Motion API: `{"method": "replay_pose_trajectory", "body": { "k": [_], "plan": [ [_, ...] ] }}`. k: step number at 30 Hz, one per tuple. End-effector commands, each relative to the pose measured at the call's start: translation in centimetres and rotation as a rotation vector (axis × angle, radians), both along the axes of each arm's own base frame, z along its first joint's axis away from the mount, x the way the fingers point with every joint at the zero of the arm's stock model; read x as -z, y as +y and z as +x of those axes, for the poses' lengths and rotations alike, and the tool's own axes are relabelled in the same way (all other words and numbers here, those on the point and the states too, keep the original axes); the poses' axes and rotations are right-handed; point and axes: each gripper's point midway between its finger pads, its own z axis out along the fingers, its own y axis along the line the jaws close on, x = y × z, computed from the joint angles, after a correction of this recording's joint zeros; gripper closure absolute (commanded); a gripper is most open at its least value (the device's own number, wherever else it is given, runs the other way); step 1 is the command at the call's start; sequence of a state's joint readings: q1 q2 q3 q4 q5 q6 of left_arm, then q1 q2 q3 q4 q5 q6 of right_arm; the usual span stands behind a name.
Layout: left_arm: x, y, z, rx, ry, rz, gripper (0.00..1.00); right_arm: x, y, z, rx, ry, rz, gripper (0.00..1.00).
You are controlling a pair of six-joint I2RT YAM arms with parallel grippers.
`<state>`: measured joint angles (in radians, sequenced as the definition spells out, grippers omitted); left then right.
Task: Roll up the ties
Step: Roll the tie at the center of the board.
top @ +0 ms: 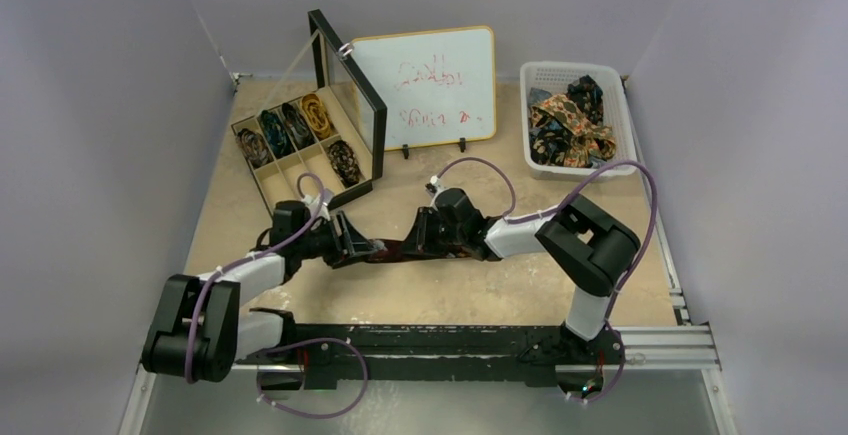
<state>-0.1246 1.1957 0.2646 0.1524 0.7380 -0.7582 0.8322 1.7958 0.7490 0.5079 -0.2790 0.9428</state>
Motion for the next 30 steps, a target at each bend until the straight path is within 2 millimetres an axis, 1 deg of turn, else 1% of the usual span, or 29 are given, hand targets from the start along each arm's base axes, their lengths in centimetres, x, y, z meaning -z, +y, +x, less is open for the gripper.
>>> {"method": "replay_pose_trajectory", "body": {
  "k": [1,8,14,17,21,23,27,30],
  "plan": [
    [-0.6,-0.5,0.5,0.037,-0.078,-0.039,0.47,0.6,-0.1,0.3,-0.003,0.013,-0.003,0.80],
    [0.6,-0.5,0.6,0.036,-0.059,-0.036,0.49,0.8,0.2,0.0,-0.022,0.026,0.011,0.81],
    [0.5,-0.3,1.2,0.008,-0.074,-0.033,0.50,1.0,0.3,-0.1,-0.031,0.034,0.012,0.82],
    [0.2,-0.5,1.5,0.014,-0.089,-0.042,0.52,1.0,0.4,-0.1,-0.039,0.035,0.014,0.82],
    [0.0,-0.6,1.8,0.016,-0.093,-0.050,0.63,0.9,0.6,-0.2,-0.049,0.036,0.021,0.81],
    [-0.2,-0.6,1.9,0.014,-0.095,-0.049,0.72,0.9,0.6,-0.2,-0.053,0.038,0.024,0.81],
    [-0.3,-0.1,2.1,-0.015,-0.073,-0.012,0.92,0.1,1.0,-0.2,-0.066,0.029,0.040,0.81],
    [-0.8,0.4,2.5,-0.051,-0.063,0.038,1.00,-0.9,1.2,0.2,-0.066,0.010,0.049,0.77]
  ]
}}
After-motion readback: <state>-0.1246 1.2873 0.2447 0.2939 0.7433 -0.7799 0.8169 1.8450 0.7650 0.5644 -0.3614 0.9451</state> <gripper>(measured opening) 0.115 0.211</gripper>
